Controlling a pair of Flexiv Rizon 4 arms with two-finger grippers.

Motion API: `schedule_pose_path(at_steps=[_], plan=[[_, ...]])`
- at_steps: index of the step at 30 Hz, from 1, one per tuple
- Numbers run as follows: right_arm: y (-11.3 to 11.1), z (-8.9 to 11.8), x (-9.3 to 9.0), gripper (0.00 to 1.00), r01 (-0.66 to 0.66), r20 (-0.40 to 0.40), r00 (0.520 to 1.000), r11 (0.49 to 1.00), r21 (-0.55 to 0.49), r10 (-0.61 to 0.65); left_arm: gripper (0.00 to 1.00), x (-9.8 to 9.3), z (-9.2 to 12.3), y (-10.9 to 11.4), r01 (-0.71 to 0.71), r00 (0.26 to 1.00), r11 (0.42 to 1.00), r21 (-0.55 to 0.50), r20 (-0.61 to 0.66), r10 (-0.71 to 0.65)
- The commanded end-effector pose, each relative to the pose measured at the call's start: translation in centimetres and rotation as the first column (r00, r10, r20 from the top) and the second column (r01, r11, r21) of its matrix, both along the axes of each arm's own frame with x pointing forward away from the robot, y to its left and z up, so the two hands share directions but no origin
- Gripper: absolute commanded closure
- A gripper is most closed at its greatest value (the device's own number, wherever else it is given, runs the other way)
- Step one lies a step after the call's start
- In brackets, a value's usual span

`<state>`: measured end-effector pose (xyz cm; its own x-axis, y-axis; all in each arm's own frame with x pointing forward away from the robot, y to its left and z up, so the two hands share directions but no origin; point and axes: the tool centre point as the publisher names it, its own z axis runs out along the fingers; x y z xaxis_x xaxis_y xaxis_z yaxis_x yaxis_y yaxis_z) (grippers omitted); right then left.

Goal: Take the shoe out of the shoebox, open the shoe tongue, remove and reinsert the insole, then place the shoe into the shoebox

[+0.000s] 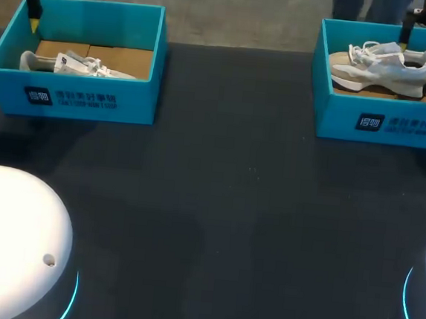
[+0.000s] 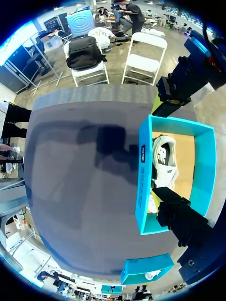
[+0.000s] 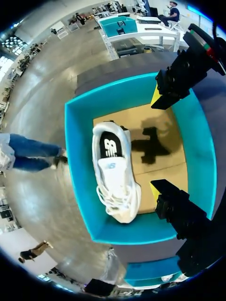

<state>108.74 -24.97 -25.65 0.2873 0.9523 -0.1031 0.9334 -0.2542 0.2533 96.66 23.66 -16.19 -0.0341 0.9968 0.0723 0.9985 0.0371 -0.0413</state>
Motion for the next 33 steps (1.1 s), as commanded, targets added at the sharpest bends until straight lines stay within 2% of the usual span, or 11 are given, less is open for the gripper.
schedule_pose_path(at_steps=[1,14,25,33], plan=[[-1.4,-0.7,2.4,0.0,-0.006,-0.074,0.997,1.0,0.014,0.007,0.0,-0.1,0.1,0.0,0.0,1.0,1.0,0.001,0.001,0.0],[-4.1,-1.1,4.3,0.0,-0.027,-0.133,0.991,0.999,0.027,0.03,0.0,-0.1,0.1,0.0,0.0,1.0,1.0,0.001,0.001,0.0],[-5.2,-3.7,6.8,0.0,-0.03,-0.179,0.983,0.997,0.068,0.042,0.0,-0.1,0.1,0.0,0.0,1.0,1.0,0.001,0.001,0.0],[-6.0,-4.8,7.6,0.0,-0.076,-0.205,0.974,0.993,0.089,0.093,0.0,-0.1,0.1,0.0,0.0,1.0,1.0,0.001,0.001,0.0]])
